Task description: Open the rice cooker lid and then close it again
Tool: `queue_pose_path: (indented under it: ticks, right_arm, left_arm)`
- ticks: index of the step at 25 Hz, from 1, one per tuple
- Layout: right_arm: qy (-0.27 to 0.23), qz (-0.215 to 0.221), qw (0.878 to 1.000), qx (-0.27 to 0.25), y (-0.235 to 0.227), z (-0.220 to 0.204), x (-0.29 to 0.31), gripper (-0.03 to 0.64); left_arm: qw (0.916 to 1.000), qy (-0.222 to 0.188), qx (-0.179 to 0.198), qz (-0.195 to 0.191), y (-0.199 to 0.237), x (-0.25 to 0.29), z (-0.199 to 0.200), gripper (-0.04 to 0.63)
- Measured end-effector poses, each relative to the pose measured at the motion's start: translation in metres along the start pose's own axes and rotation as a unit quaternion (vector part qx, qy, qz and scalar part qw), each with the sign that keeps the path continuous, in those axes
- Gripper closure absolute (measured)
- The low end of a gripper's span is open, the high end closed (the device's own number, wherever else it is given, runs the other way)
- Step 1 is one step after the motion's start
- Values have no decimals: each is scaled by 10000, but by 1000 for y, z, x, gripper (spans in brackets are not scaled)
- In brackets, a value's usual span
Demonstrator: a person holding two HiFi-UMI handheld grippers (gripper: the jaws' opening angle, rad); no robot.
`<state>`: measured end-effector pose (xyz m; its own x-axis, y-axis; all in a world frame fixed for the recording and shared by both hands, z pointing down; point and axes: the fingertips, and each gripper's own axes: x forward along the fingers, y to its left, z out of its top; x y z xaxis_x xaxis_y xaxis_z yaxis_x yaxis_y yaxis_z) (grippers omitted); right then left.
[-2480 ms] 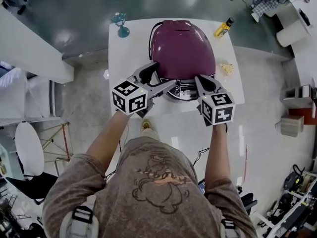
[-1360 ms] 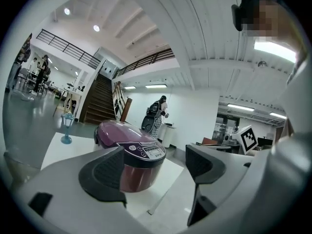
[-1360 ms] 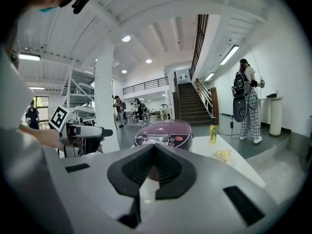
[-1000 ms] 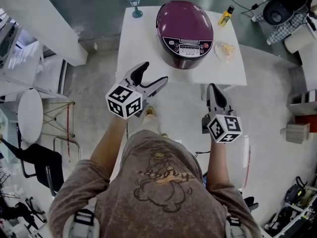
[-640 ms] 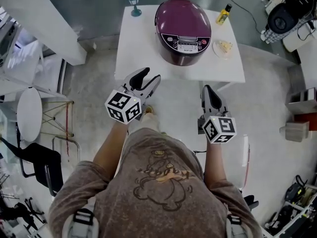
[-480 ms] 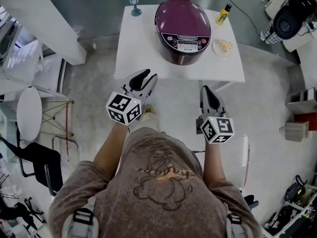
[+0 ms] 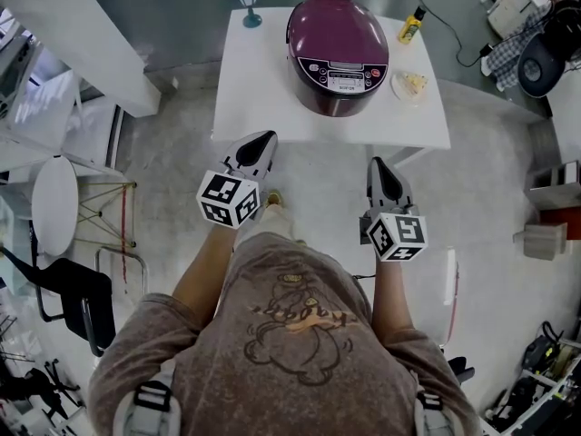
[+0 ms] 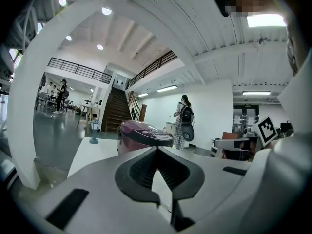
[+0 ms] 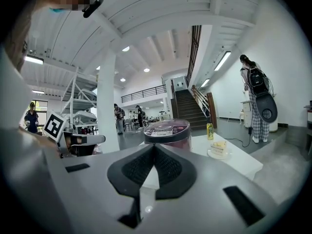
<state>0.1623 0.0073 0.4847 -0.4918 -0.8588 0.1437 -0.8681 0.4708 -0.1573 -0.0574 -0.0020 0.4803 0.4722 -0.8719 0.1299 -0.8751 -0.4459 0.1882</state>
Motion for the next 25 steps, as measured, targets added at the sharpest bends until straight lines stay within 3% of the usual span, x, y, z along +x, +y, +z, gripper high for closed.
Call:
queue_pose_path:
  ticks: [25]
  right_arm:
    - [100,-99,9999,8,-1,-7,-3,617]
  left_arm:
    - [9986,-132,-508,15,1,-9,7,574]
